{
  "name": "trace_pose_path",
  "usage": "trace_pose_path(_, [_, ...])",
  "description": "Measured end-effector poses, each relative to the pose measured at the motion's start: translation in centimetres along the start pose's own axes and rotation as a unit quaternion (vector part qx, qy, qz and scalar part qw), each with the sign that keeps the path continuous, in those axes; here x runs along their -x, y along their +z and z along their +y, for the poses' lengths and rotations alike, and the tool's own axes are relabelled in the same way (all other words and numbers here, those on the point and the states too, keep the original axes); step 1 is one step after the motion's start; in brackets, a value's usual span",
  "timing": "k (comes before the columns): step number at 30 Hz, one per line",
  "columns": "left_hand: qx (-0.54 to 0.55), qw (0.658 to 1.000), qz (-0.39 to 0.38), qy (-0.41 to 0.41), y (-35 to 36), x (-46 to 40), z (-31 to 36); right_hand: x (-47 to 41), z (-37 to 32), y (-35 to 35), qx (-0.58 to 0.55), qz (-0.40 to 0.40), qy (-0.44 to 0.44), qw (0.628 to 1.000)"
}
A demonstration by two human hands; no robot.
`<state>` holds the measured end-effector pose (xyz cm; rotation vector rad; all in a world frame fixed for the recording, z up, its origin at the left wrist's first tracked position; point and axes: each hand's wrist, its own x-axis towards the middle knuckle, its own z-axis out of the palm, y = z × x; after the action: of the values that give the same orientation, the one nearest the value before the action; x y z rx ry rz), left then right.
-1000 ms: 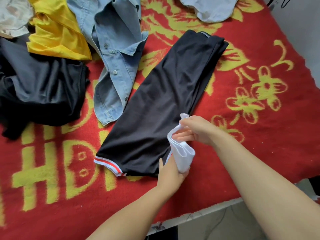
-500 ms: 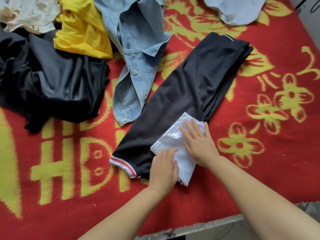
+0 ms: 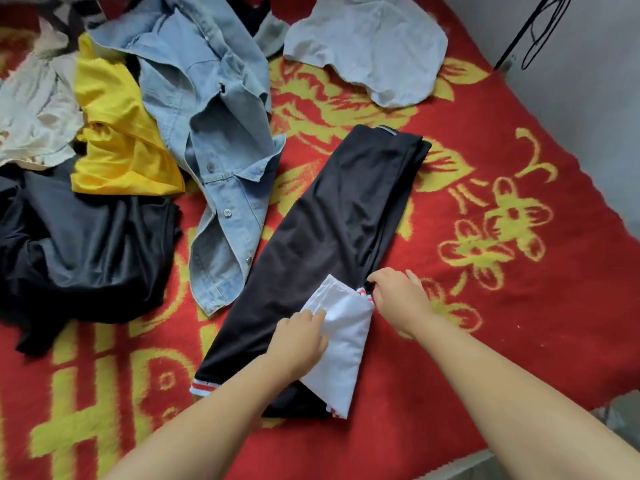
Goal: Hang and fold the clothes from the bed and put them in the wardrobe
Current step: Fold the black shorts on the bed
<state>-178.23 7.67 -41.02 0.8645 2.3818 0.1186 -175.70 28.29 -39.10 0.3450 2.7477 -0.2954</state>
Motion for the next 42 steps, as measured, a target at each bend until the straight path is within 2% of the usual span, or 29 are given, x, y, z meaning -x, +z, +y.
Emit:
trace_pose_path(4, [0.087,0.994,0.049,0.041,-4.3,-4.3,4.4,-5.1,6.9,-5.6,-0.114,0.035,0.119,0.986])
trace_pose_path(6, [0.132,0.988,0.069,0.032,-5.0,-7.1,6.9,-8.4,10.0,-7.3,-0.141,0.048,0.142,0.979])
trace_pose_path(8, [0.144,0.985,0.095,-0.006,-5.0,-10.4,8.9,-12.1,11.7,-8.3,-0.177,0.042,0.135,0.974])
trace_pose_path(11, [0.13,0.976,0.142,-0.105,-4.8,-15.1,10.8,-17.5,13.4,-9.3,-0.218,0.03,0.102,0.97])
trace_pose_path(13, [0.114,0.967,0.158,-0.163,-4.4,-17.6,11.2,-20.8,14.6,-10.5,-0.263,0.058,0.079,0.96])
trace_pose_path(16, [0.095,0.957,0.161,-0.22,-3.1,-19.1,11.0,-25.1,16.0,-12.5,-0.319,0.107,0.057,0.94])
trace_pose_path(18, [0.057,0.958,0.15,-0.239,-2.0,-19.2,10.7,-27.5,16.5,-13.1,-0.327,0.085,0.048,0.94])
trace_pose_path(20, [0.064,0.955,0.151,-0.245,-1.4,-19.0,10.5,-29.1,16.7,-13.0,-0.316,0.014,0.05,0.947])
trace_pose_path(22, [0.11,0.949,0.164,-0.248,-1.4,-18.9,10.5,-30.1,16.6,-12.7,-0.259,-0.038,0.053,0.964])
trace_pose_path(26, [0.22,0.921,0.22,-0.235,-1.9,-18.2,10.9,-31.2,15.7,-13.4,-0.166,-0.024,0.009,0.986])
trace_pose_path(31, [0.301,0.881,0.28,-0.235,-2.0,-17.0,11.4,-32.1,13.7,-15.2,-0.199,0.032,-0.049,0.978])
trace_pose_path(33, [0.302,0.88,0.279,-0.238,-1.9,-16.9,11.3,-32.2,12.7,-16.0,-0.259,0.028,-0.079,0.962])
trace_pose_path(35, [0.297,0.885,0.267,-0.239,-1.8,-16.9,11.2,-32.5,12.2,-16.5,-0.297,-0.02,-0.094,0.95])
trace_pose_path(39, [0.257,0.908,0.246,-0.219,-1.7,-16.9,11.2,-32.9,14.1,-16.7,-0.343,-0.065,-0.029,0.937])
trace_pose_path(42, [0.217,0.923,0.266,-0.174,-2.0,-16.8,11.3,-32.8,16.5,-16.6,-0.334,-0.008,0.018,0.943])
